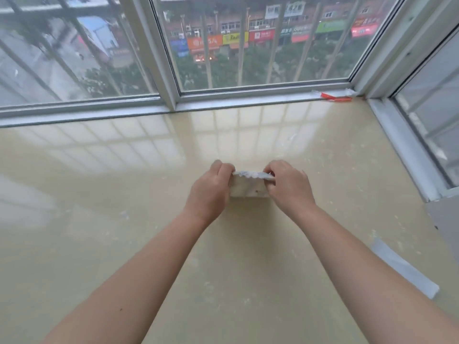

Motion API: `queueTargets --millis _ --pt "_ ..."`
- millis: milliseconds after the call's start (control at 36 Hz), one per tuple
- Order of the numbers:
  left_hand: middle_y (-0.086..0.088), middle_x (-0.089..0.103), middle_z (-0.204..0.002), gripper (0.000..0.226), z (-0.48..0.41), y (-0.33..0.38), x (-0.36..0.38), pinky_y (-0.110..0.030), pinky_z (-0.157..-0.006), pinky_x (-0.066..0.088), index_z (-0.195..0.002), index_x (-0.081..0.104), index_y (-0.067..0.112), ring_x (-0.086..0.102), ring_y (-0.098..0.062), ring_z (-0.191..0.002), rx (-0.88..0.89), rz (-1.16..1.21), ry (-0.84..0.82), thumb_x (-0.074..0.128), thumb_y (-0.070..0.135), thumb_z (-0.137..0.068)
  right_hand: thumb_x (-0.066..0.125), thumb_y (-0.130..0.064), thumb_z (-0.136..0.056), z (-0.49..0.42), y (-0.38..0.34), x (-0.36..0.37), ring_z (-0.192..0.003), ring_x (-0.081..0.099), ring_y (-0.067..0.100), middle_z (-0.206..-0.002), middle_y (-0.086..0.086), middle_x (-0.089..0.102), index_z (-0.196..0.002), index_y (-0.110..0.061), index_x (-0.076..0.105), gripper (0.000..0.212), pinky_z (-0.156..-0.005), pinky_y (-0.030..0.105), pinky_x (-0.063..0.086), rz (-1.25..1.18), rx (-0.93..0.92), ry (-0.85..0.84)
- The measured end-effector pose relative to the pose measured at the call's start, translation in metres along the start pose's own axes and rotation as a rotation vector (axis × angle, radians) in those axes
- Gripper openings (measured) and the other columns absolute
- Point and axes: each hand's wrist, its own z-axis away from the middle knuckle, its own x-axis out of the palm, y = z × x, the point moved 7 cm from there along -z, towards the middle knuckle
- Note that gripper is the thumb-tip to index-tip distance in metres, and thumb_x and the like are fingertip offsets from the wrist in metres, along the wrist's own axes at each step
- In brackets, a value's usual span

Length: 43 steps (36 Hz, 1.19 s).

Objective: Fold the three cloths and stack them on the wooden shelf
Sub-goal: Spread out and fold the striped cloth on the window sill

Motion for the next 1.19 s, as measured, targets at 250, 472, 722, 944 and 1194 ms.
queueTargets --millis 250,472,722,944,1194 --pt "-0.005 0.05 -0.065 0.035 -0.015 -0.012 -0.112 -0.03 -0.058 0.034 -0.079 0.056 0.0 0.045 -0.027 -0.064 -0.108 -0.04 -0.101 0.072 0.031 -0.08 0.051 -0.013 -0.09 -0.015 -0.067 -0.063 -0.087 0.053 0.023 -0.089 -0.001 0.056 -0.084 -0.018 0.061 0.012 -0.065 0.03 0.038 -0.044 -0.106 -0.138" --pt "0.007 0.037 -0.056 0.031 -0.02 -0.016 -0.213 -0.02 -0.055 0.029 -0.069 0.043 0.013 0.036 -0.017 -0.057 -0.227 0.044 -0.018 0.07 0.021 -0.083 0.056 -0.015 -0.089 -0.027 -0.142 -0.146 -0.077 0.048 0.02 -0.075 0.002 0.053 -0.072 -0.018 0.057 0.017 -0.059 0.028 0.033 -0.014 -0.286 -0.188" --pt "-0.001 0.04 -0.061 0.019 -0.035 0.002 -0.318 -0.014 -0.05 0.029 -0.07 0.058 0.008 0.036 -0.012 -0.057 -0.338 0.167 0.097 0.069 0.016 -0.083 0.05 0.002 -0.085 -0.025 -0.198 -0.247 -0.074 0.05 0.019 -0.072 0.005 0.057 -0.087 -0.006 0.071 0.023 -0.064 0.025 0.037 -0.109 -0.361 -0.038" --pt "0.0 0.052 -0.065 0.017 -0.057 0.007 -0.361 -0.016 -0.055 0.035 -0.071 0.06 0.019 0.045 -0.013 -0.063 -0.362 0.12 0.065 0.068 0.012 -0.083 0.046 0.0 -0.09 -0.032 -0.206 -0.293 -0.068 0.051 0.02 -0.085 0.015 0.065 -0.094 -0.004 0.07 0.024 -0.058 0.027 0.039 -0.143 -0.343 0.025" --pt "0.002 0.055 -0.071 0.004 -0.076 -0.011 -0.339 -0.015 -0.062 0.038 -0.09 0.064 0.011 0.048 -0.015 -0.075 -0.412 0.23 0.265 0.062 0.012 -0.087 0.048 -0.001 -0.088 -0.056 -0.183 -0.277 -0.082 0.052 0.029 -0.096 0.024 0.064 -0.098 0.005 0.066 0.021 -0.061 0.029 0.032 -0.177 -0.27 0.265"
